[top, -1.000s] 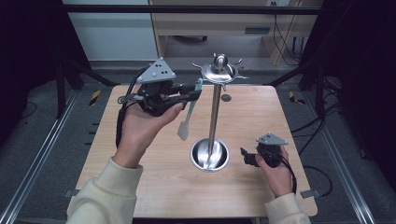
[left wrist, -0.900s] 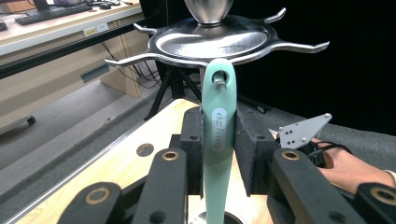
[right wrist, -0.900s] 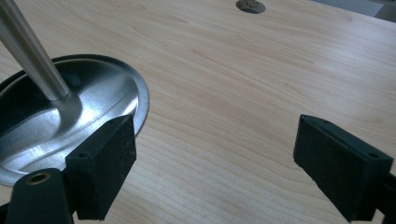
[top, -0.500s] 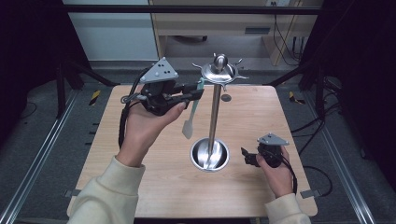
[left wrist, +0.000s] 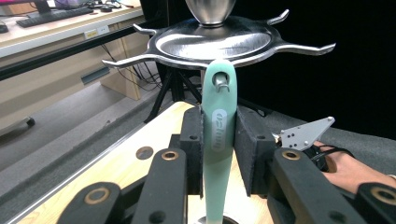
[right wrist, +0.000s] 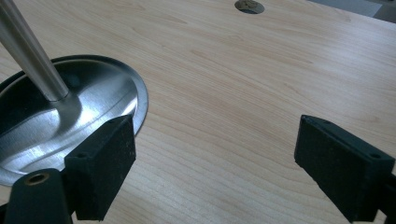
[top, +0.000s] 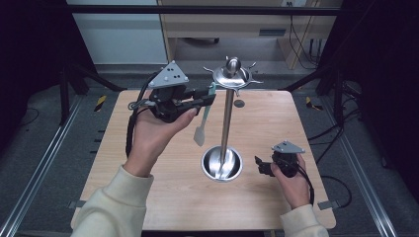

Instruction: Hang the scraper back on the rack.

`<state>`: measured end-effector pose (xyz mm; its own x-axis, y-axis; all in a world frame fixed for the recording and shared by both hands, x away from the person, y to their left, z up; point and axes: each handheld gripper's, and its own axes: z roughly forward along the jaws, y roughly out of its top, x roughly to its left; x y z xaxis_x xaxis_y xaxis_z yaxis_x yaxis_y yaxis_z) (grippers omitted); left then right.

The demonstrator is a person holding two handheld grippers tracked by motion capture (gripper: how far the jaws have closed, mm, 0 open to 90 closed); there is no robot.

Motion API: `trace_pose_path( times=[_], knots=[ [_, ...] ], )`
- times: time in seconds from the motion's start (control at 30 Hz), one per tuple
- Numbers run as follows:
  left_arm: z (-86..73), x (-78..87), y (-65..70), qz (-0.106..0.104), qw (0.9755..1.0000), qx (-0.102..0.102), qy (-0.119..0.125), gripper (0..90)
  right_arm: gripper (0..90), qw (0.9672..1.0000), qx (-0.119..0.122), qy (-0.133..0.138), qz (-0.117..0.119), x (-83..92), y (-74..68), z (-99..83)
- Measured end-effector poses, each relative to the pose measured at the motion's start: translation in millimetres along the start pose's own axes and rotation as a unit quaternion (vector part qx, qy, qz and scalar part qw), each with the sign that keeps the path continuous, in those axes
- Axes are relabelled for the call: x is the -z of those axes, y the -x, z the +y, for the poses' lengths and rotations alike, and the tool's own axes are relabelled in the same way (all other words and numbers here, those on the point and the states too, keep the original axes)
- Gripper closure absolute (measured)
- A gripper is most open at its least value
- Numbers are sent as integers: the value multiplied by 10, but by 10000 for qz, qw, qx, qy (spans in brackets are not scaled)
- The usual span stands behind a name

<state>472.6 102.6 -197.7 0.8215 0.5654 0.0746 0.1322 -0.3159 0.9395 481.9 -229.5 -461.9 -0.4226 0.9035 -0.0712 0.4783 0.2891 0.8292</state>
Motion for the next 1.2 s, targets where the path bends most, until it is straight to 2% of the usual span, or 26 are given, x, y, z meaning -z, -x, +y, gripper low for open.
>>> trace_pose_path(
  times=[0.27,0.37,0.43,0.67,0.77,0.9,1.07,1.1,1.17,1.2],
  knots=[
    [-5,-9,-11,-20,10000,15,27,733,125,10000,-39,-19,2,-1,10,-4],
    [-12,12,2,44,10000,-35,37,724,124,10000,-28,-19,10,1,6,-3],
    [-27,35,5,125,9999,-46,82,678,123,10000,-24,-23,6,1,7,-3],
    [-156,139,-33,515,9983,-86,242,391,123,10000,-28,-15,-9,2,7,-4],
    [-269,187,-38,663,9976,-89,184,243,122,10000,-37,-18,-16,3,12,-7],
    [-494,275,-28,730,9973,-107,-53,130,122,10000,-50,-11,-17,9,12,-9],
    [-882,363,-20,760,9963,38,-389,101,121,10000,-59,-23,-27,11,9,-10],
    [-937,365,-23,762,9961,38,-439,98,121,10000,-39,-17,-25,11,9,-10],
    [-1068,356,-57,833,9950,-188,-520,90,121,10000,-39,-26,-23,12,8,-10],
    [-1143,353,-46,808,9947,-95,-626,87,121,10000,-43,-31,-20,11,7,-11]
  ],
)
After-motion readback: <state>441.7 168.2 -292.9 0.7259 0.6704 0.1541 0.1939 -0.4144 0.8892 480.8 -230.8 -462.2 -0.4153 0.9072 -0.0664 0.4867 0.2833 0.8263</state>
